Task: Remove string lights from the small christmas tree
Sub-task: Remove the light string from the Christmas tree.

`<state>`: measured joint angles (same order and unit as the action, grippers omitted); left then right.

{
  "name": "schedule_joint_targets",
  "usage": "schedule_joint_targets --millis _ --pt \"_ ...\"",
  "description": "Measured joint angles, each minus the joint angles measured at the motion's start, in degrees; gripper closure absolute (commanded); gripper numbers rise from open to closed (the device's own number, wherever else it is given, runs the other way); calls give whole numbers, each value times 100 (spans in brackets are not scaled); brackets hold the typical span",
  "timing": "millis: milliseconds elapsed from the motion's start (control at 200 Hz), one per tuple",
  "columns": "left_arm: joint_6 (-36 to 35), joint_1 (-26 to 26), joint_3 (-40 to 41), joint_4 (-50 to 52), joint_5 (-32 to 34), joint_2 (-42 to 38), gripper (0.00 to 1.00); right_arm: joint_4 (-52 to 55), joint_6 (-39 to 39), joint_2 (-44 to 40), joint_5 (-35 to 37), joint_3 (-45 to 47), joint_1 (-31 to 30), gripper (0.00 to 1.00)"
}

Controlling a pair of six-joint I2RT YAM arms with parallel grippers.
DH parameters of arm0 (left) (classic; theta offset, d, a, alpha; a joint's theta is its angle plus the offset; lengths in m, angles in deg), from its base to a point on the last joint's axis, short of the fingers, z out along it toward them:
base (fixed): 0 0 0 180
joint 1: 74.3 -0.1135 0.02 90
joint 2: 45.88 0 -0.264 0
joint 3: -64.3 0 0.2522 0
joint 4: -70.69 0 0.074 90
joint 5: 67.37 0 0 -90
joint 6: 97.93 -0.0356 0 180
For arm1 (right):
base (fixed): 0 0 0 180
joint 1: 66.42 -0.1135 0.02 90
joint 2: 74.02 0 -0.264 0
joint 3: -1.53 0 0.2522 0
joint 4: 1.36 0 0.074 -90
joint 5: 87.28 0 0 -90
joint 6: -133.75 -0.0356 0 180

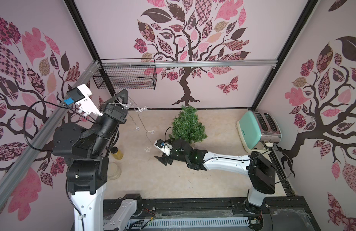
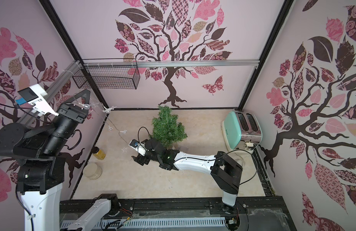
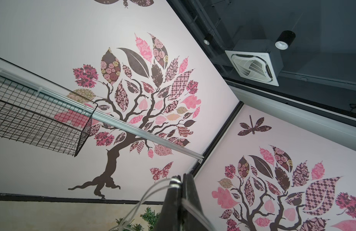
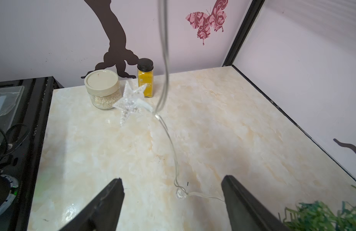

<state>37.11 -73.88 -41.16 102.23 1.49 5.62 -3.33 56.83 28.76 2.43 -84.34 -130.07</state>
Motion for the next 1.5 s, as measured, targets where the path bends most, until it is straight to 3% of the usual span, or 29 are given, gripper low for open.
schedule_joint_targets --millis 210,400,860,1185,1496 --pt "254 109 0 -227 -251 -74 100 -229 4 264 -254 -48 -2 44" --pt "455 184 0 -310 -369 -74 100 -531 4 269 -304 -48 -2 43" --pt "426 297 -155 -341 -356 -76 100 -944 -264 -26 -570 302 -2 100" --pt "151 313 -291 -199 -199 -50 100 -872 -442 -1362 -540 575 -2 100" --pt "144 343 -291 -245 -232 9 100 -791 -426 -2527 162 673 -2 100"
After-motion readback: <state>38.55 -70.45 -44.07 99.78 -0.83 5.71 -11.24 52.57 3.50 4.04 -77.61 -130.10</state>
